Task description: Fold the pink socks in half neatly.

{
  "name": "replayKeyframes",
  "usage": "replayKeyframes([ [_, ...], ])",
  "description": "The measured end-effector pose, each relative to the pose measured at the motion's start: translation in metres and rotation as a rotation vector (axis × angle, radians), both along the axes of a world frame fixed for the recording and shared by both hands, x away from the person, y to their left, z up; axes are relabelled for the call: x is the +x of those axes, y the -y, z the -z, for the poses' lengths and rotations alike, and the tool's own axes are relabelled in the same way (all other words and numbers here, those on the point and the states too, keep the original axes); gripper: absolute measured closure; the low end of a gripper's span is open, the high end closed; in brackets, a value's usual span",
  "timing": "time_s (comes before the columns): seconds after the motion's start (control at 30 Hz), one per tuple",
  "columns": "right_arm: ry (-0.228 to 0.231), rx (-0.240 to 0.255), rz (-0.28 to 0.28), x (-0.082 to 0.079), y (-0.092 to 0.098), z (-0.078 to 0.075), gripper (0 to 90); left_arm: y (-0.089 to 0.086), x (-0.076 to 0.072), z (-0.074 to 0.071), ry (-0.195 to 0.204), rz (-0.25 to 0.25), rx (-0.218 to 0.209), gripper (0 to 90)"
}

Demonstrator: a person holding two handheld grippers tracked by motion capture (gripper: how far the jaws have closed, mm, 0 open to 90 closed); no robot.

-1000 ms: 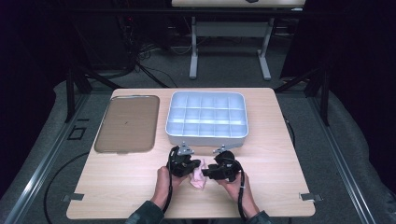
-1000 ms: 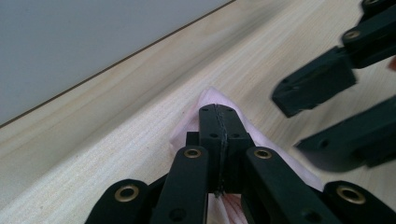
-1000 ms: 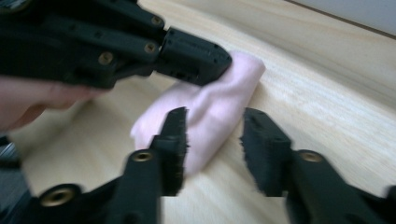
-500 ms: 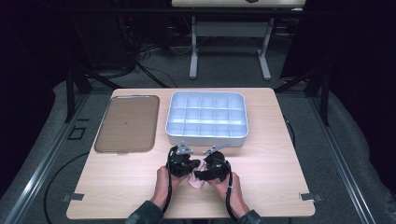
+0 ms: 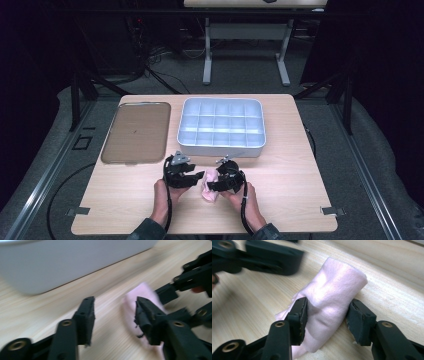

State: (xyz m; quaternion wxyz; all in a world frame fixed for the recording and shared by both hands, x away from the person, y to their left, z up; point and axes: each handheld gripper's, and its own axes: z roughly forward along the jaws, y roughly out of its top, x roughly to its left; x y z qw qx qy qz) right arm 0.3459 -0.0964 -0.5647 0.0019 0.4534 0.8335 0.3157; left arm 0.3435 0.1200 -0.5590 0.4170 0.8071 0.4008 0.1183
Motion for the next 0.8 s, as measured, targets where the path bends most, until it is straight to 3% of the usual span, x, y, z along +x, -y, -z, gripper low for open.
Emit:
replayKeyframes([
  [0.07, -0.011, -0.007, -0.005, 0.001, 0.000, -0.001, 53.2, -0.011, -0.004, 0.000, 0.015, -0.024, 0.036, 40.1],
  [0.3, -0.051, -0.011, -0.045, 0.008, 0.001, -0.002, 58.9, -0.041, -0.016, 0.010, 0.016, -0.090, 0.097, 24.8],
  [0.6, -0.079, 0.039, -0.064, 0.010, 0.004, 0.000, 67.8, -0.060, -0.026, 0.022, 0.015, -0.150, 0.118, 19.7],
  [0.8, -0.056, 0.021, -0.083, 0.008, 0.003, -0.001, 71.1, -0.060, -0.029, 0.027, 0.020, -0.154, 0.146, 17.2],
])
